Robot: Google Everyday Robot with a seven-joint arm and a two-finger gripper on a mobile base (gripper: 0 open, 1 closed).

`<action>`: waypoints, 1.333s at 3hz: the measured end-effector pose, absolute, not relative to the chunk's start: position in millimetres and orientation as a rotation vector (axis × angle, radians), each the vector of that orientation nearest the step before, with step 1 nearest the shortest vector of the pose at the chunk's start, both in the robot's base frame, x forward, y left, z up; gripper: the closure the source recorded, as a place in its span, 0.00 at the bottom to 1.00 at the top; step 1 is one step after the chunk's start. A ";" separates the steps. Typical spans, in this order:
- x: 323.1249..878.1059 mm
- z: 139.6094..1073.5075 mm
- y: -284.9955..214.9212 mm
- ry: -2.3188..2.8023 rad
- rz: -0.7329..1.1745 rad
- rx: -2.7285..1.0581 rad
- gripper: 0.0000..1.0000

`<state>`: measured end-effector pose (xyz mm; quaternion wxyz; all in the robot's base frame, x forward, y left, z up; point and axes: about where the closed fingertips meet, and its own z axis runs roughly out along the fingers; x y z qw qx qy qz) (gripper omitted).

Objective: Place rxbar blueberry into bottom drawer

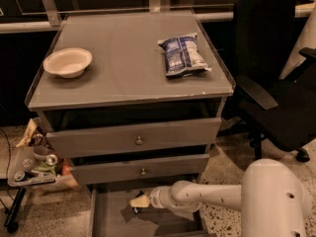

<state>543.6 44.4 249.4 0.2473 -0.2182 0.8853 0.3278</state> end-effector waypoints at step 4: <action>561.0 163.1 50.8 2.528 0.882 -0.443 1.00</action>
Offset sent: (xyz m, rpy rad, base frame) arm 0.0311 -0.0145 -0.0806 -0.0819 0.0610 -0.1313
